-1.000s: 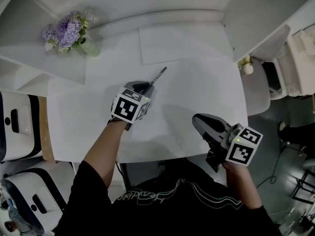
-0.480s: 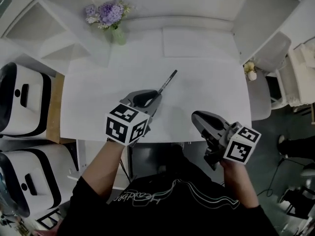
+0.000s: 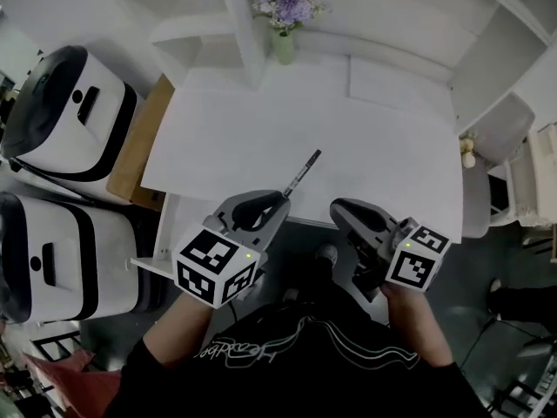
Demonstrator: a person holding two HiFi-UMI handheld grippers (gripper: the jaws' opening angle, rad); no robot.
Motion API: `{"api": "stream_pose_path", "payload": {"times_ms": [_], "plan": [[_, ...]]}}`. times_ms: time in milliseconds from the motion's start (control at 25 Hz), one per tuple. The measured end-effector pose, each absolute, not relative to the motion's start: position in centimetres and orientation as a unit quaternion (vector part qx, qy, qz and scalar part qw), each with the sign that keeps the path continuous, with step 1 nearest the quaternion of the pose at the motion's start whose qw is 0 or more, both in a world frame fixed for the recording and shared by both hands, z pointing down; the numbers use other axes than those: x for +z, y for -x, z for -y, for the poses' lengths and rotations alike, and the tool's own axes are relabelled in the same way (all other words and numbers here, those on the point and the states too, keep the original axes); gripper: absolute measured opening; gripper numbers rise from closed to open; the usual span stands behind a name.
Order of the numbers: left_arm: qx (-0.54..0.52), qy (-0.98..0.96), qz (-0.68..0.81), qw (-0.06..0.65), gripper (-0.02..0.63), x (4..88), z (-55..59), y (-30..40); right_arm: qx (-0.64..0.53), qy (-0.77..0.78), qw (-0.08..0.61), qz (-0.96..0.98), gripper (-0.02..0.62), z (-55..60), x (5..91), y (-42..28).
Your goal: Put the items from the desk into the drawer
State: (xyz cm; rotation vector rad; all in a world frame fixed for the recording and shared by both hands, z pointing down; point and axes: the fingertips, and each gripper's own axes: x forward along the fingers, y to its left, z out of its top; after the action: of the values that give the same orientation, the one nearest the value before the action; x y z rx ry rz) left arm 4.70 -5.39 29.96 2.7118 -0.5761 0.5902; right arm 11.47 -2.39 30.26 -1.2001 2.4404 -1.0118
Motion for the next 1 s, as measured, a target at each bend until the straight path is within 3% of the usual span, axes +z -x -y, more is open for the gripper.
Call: {"api": "stream_pose_path", "payload": {"times_ms": [480,1000], "plan": [[0.17,-0.9,0.343,0.207,0.072,31.2,2.2,9.7,-0.364,0.304,0.072,-0.877,0.051,1.9,31.4,1.1],[0.193,-0.836,0.449,0.248,0.072,36.0,4.2,17.3,-0.402,0.243,0.032,-0.882,0.051,6.3,34.3,4.8]]}}
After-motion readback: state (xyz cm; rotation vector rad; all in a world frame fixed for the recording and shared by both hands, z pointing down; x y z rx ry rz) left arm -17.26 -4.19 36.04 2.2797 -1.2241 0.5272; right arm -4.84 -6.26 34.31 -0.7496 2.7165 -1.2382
